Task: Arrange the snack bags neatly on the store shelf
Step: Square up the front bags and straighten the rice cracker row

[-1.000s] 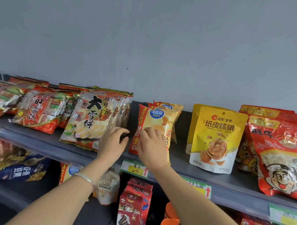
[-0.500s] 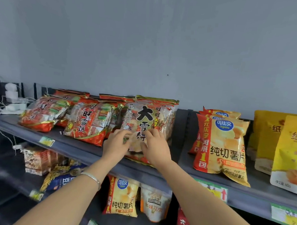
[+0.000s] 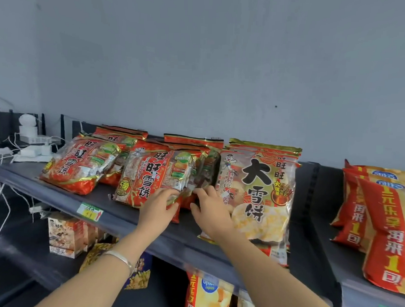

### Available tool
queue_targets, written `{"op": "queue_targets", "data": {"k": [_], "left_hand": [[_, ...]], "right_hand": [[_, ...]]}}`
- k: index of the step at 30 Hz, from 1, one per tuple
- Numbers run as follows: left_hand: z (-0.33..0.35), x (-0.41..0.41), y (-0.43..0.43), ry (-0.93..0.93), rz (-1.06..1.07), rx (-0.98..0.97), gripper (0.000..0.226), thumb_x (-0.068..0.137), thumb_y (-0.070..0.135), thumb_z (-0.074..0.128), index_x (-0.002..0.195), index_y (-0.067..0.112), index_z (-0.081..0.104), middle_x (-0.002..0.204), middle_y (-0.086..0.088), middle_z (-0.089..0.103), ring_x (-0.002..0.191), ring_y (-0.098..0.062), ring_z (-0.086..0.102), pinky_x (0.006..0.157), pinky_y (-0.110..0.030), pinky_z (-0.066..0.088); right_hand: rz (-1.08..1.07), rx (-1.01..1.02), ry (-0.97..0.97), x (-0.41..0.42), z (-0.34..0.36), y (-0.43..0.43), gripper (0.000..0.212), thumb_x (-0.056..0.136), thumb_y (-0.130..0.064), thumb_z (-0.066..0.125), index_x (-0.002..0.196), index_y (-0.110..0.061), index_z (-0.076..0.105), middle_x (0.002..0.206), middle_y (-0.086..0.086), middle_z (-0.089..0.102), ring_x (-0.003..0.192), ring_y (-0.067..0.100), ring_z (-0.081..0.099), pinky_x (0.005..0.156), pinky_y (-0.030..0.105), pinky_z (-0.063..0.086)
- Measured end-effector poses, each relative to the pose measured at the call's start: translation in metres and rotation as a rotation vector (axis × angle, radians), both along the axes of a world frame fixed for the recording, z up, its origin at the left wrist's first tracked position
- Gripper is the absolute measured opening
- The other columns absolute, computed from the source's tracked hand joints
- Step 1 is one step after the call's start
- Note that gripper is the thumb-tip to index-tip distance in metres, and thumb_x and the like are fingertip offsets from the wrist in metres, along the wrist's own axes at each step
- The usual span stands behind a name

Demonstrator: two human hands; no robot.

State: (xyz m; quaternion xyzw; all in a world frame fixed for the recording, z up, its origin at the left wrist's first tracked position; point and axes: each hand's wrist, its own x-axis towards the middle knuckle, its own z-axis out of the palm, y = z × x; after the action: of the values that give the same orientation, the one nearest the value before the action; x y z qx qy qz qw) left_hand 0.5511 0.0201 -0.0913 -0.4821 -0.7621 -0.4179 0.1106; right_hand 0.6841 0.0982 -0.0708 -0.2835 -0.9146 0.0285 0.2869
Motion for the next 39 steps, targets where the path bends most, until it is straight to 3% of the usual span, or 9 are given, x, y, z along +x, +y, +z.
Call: {"op": "queue_targets", "data": {"k": [6,14,19,22,26,29,33,35,39], "left_hand": [[0.003,-0.050,0.005,0.029,0.083,-0.040,0.033,0.091,0.024,0.056,0.125,0.026,0.054,0.128,0.004,0.053,0.119,-0.017,0.050,0.090,-0.035,0.044],[0.036,-0.094,0.020,0.079,0.162,-0.004,0.040,0.093,0.025,0.055,0.132,0.026,0.048,0.148,0.001,0.037,0.139,-0.017,0.030,0.101,-0.035,0.034],[0.048,-0.130,0.036,0.064,0.172,0.034,0.045,0.092,0.027,0.056,0.135,0.027,0.043,0.140,0.001,0.041,0.125,-0.019,0.045,0.092,-0.034,0.040],[0.057,-0.151,0.049,0.058,0.151,0.055,0.047,0.092,0.029,0.056,0.137,0.027,0.041,0.141,0.001,0.039,0.124,-0.019,0.045,0.097,-0.036,0.039],[0.064,-0.184,0.067,0.022,0.075,0.068,0.053,0.090,0.035,0.057,0.139,0.030,0.037,0.145,0.002,0.033,0.113,-0.022,0.054,0.104,-0.050,0.037],[0.063,-0.209,0.077,-0.097,-0.004,0.073,0.063,0.089,0.037,0.059,0.143,0.031,0.029,0.151,-0.001,0.023,0.130,-0.025,0.041,0.107,-0.054,0.033],[0.056,-0.237,0.088,-0.530,-0.226,0.162,0.086,0.081,0.046,0.066,0.148,0.032,0.014,0.158,-0.003,0.011,0.143,-0.028,0.018,0.111,-0.056,0.025],[0.051,-0.241,0.095,-0.671,-0.310,0.156,0.089,0.079,0.049,0.067,0.148,0.034,0.012,0.156,-0.003,0.018,0.140,-0.028,0.025,0.110,-0.053,0.028],[0.046,-0.233,0.103,-0.767,-0.447,0.128,0.081,0.079,0.047,0.067,0.144,0.037,0.019,0.135,-0.003,0.047,0.119,-0.025,0.050,0.101,-0.051,0.042]], "right_hand": [[0.056,0.010,0.052,-0.059,0.007,0.017,0.043,0.097,-0.026,0.049,0.137,-0.011,0.045,0.136,0.012,0.043,0.123,0.033,0.041,0.101,0.040,0.041],[0.044,0.336,0.072,-0.118,0.054,0.045,0.039,0.097,-0.027,0.045,0.133,-0.015,0.052,0.142,0.009,0.045,0.134,0.029,0.037,0.108,0.043,0.032],[-0.012,0.432,-0.064,-0.154,0.076,0.054,0.037,0.098,-0.025,0.044,0.132,-0.015,0.052,0.141,0.010,0.046,0.136,0.030,0.036,0.116,0.046,0.020],[-0.068,0.391,-0.170,-0.175,0.087,0.057,0.038,0.096,-0.022,0.046,0.133,-0.015,0.049,0.137,0.010,0.050,0.131,0.031,0.042,0.112,0.047,0.027],[-0.226,0.344,-0.176,-0.198,0.099,0.068,0.040,0.092,-0.016,0.051,0.131,-0.014,0.049,0.134,0.011,0.051,0.126,0.033,0.046,0.105,0.048,0.035],[-0.325,0.231,-0.194,-0.213,0.101,0.075,0.032,0.094,-0.016,0.048,0.125,-0.014,0.054,0.123,0.009,0.060,0.116,0.031,0.055,0.102,0.048,0.036],[-0.420,0.139,-0.207,-0.224,0.096,0.075,0.025,0.091,-0.006,0.046,0.107,-0.017,0.059,0.099,0.002,0.066,0.093,0.027,0.062,0.098,0.045,0.036],[-0.485,0.147,-0.180,-0.222,0.097,0.075,0.024,0.091,-0.006,0.044,0.104,-0.020,0.059,0.091,0.000,0.065,0.085,0.025,0.061,0.098,0.044,0.035],[-0.568,0.143,-0.073,-0.211,0.099,0.079,0.015,0.097,-0.021,0.047,0.095,-0.021,0.062,0.086,-0.003,0.068,0.082,0.022,0.063,0.100,0.044,0.035]]}}
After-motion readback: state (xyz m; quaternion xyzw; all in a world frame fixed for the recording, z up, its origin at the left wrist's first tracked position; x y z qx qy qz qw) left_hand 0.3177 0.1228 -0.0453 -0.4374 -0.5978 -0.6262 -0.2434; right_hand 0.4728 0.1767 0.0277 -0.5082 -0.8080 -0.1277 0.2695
